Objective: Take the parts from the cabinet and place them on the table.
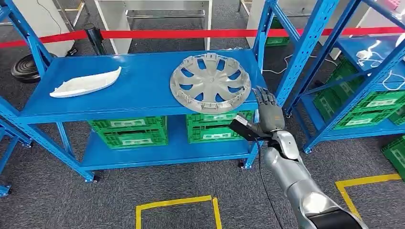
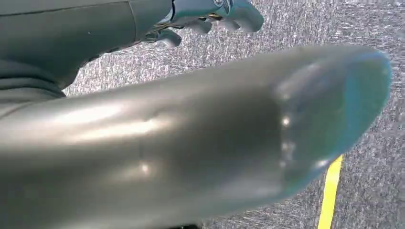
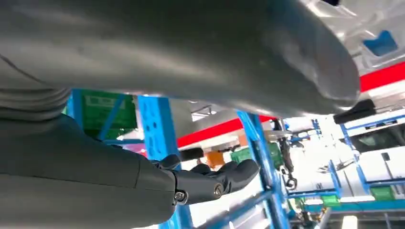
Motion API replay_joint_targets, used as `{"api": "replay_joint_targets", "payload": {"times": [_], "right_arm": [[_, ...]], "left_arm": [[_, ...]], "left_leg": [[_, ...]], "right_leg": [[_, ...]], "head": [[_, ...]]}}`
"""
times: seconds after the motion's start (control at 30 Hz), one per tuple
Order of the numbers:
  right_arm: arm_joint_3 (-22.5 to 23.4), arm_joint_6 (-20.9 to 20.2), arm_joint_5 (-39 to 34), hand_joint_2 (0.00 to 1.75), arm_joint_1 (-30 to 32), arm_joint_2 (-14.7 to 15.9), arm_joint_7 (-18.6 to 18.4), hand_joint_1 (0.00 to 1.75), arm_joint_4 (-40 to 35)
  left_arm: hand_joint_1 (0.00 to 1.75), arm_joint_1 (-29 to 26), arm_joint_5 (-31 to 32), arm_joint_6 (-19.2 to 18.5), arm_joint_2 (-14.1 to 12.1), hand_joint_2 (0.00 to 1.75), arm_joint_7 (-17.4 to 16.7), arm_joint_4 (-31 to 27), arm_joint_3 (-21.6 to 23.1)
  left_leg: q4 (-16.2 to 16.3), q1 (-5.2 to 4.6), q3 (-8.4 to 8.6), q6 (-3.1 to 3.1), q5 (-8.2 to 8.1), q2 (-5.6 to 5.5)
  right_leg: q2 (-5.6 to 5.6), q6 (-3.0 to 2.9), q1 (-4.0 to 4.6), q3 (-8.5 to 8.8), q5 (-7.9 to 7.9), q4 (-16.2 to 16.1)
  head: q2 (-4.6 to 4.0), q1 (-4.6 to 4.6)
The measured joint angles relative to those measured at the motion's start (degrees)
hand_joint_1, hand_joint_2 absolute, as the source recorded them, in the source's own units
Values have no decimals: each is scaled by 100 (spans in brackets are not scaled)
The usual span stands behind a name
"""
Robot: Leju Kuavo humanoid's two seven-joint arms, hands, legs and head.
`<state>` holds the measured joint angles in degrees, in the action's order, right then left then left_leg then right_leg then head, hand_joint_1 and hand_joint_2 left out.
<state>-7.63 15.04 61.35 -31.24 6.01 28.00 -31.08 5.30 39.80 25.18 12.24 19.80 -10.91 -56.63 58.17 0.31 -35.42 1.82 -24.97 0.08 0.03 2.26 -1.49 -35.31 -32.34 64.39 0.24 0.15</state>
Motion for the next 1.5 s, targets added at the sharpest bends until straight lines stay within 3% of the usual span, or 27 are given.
{"api": "replay_joint_targets", "payload": {"times": [0.07, 0.1, 0.13, 0.17, 0.23, 0.27, 0.37, 0.47, 0.5, 0.57, 0.6, 0.63, 0.67, 0.73, 0.77, 0.8, 0.9, 0.97, 1.0, 1.07, 1.1, 1.13, 1.17, 1.27, 1.3, 1.4, 1.5], "right_arm": [[0, 0, 0, 0, 11, 2, -22, 0, 20], [0, 2, 0, 0, 25, 2, -20, 0, 28], [0, 7, 0, 0, 34, 0, -20, 0, 35], [0, 11, 0, 0, 33, 0, -20, 0, 42], [0, 22, -11, 0, 20, 0, -15, 0, 39], [0, 22, -15, 0, 16, 0, 0, 0, 42], [0, 15, -17, 0, 26, -18, 9, 0, 42], [0, 20, -17, 0, 23, -31, 2, 0, 42], [0, 24, -22, 0, 20, -33, 2, 0, 42], [0, 28, -31, 0, 31, -35, 4, 0, 42], [0, 37, -41, 0, 44, -35, 2, 0, 44], [0, 48, -68, 0, 64, -35, 0, 0, 44], [0, 61, -79, 0, 87, -35, -4, 0, 44], [2, 101, -118, 0, 124, -35, 4, 0, 42], [2, 109, -125, 0, 134, -31, 6, 0, 42], [7, 111, -131, 0, 136, -24, 7, 0, 42], [15, 114, -138, 0, 182, -11, 9, 0, 42], [22, 118, -140, 0, 201, 0, 9, 0, 22], [28, 118, -140, 0, 194, 2, 9, 0, 15], [55, 116, -153, 0, 224, 4, 0, 0, 15], [68, 114, -157, 0, 248, 7, 0, 0, 15], [77, 111, -157, 0, 275, 11, 0, 0, 13], [85, 109, -157, 0, 293, 13, 0, 0, 11], [103, 109, -160, 0, 266, 26, -4, 0, -24], [105, 111, -164, 0, 246, 33, -2, 0, -26], [105, 125, -173, 0, 254, 35, 4, 0, -59], [105, 116, -173, 0, 252, 33, 11, 0, -114]], "left_arm": [[0, 4, -17, -13, 0, 0, 0, 2, 0], [0, -4, -24, -15, 0, 0, 0, 2, 0], [0, -9, -28, -15, 0, 0, 0, 2, 0], [0, -8, -31, -17, 0, 0, 2, 2, -2], [0, -7, -31, -17, 2, 0, 2, 2, -2], [0, -7, -33, -17, 2, 0, 2, 2, -2], [0, -8, -48, -15, 4, 0, 24, 4, -2], [0, -2, -52, -13, 4, 0, 26, 0, -4], [0, 0, -52, -11, 7, 0, 26, 0, -4], [0, -6, -52, -11, 7, 0, 22, 4, -7], [0, -14, -52, -11, 7, 0, 11, 7, -7], [0, -19, -44, -11, 7, 0, -7, 7, -7], [0, -21, -31, -11, 4, 0, -18, 7, -7], [0, -19, -15, -11, -7, 0, -20, 2, -7], [0, -22, -13, -11, -5, 0, -20, 7, -7], [0, -10, -13, -11, 4, 0, -26, 18, -7], [0, -9, -13, -15, -2, 0, -33, 20, -7], [0, -6, -15, -15, -2, 0, -33, 15, -11], [0, 2, -13, -15, -2, 0, -33, 15, -9], [0, 8, -11, -13, -2, 0, -31, 15, -9], [0, 4, -11, -15, -2, 0, -31, 17, -11], [0, 0, -11, -15, -2, 0, -33, 17, -11], [0, 2, -11, -15, -2, 0, -33, 17, -11], [0, 29, -9, -17, -2, 0, -33, 17, -11], [0, 39, -7, -22, 4, 0, -33, 22, -11], [0, 58, -9, -20, 2, 0, -15, 26, -11], [0, 71, -15, -20, -4, 0, 20, 24, -11]], "left_leg": [[9, -19, 0, 23, -19, -1], [17, -25, 0, 19, -27, -6], [27, -25, 3, 12, -37, -13], [51, -23, 6, -9, -55, -25], [117, -16, 18, -59, -111, -38], [150, -23, 6, -97, -143, -40], [136, -45, 20, -211, -156, -44], [261, -22, -20, -324, -265, -38], [566, -16, -149, -356, -436, -39], [1521, 26, -646, -416, -823, -36], [1830, 40, -833, -435, -880, -35], [1876, 52, -894, -449, -802, -35], [1656, 65, -815, -456, -596, -34], [648, 92, -348, -477, -3, -30], [255, 111, -181, -501, 69, -30], [165, 63, -82, -486, -18, -49], [204, 53, -117, -321, -86, -45], [141, 79, -33, -200, -99, -48], [138, 75, -14, -161, -121, -46], [138, 53, 20, -100, -164, -45], [140, 35, 38, -79, -186, -45], [140, 13, 73, -67, -211, -49], [140, -2, 111, -64, -238, -54], [141, -37, 250, -84, -335, -67], [150, -53, 251, -111, -359, -65], [133, -35, 239, -200, -379, -64], [311, -53, 202, -309, -500, -53]], "right_leg": [[9, 12, 6, -465, -393, 905], [9, 10, 6, -642, -441, 1202], [9, 1, 6, -654, -331, 1163], [7, -9, 2, -514, -80, 822], [-4, -43, -2, -19, 434, -203], [-23, -94, 11, 84, 398, -426], [9, -177, 67, 75, 413, -454], [9, -297, 4, 163, 432, -532], [5, -325, -5, 190, 420, -540], [5, -359, -8, 224, 384, -538], [8, -358, -10, 239, 367, -537], [14, -346, -19, 264, 344, -536], [23, -323, -34, 303, 311, -533], [36, -258, -79, 412, 228, -528], [37, -206, -78, 447, 183, -528], [53, -159, -33, 420, 158, -499], [54, -77, -38, 463, 177, -602], [21, -14, -56, 494, 96, -521], [16, -27, -48, 333, -41, -211], [19, -38, -2, -244, -432, 787], [19, -50, 14, -502, -512, 1169], [19, -76, 31, -656, -426, 1303], [19, -113, 49, -645, -214, 1144], [17, -276, 126, -164, 693, -193], [1, -345, 166, -97, 633, -333], [28, -339, 192, -61, 572, -480], [33, -404, 100, 81, 572, -595]], "head": [[0, 0], [0, 0], [0, 0], [0, 2], [0, 2], [0, -4], [0, -4], [0, -15], [0, -42], [0, -44], [0, -44], [0, -44], [0, -44], [0, -46], [0, -50], [0, -105], [0, -68], [0, -39], [0, -33], [0, -13], [0, -11], [0, -11], [0, -9], [0, -2], [0, -17], [0, -7], [0, -44]]}}
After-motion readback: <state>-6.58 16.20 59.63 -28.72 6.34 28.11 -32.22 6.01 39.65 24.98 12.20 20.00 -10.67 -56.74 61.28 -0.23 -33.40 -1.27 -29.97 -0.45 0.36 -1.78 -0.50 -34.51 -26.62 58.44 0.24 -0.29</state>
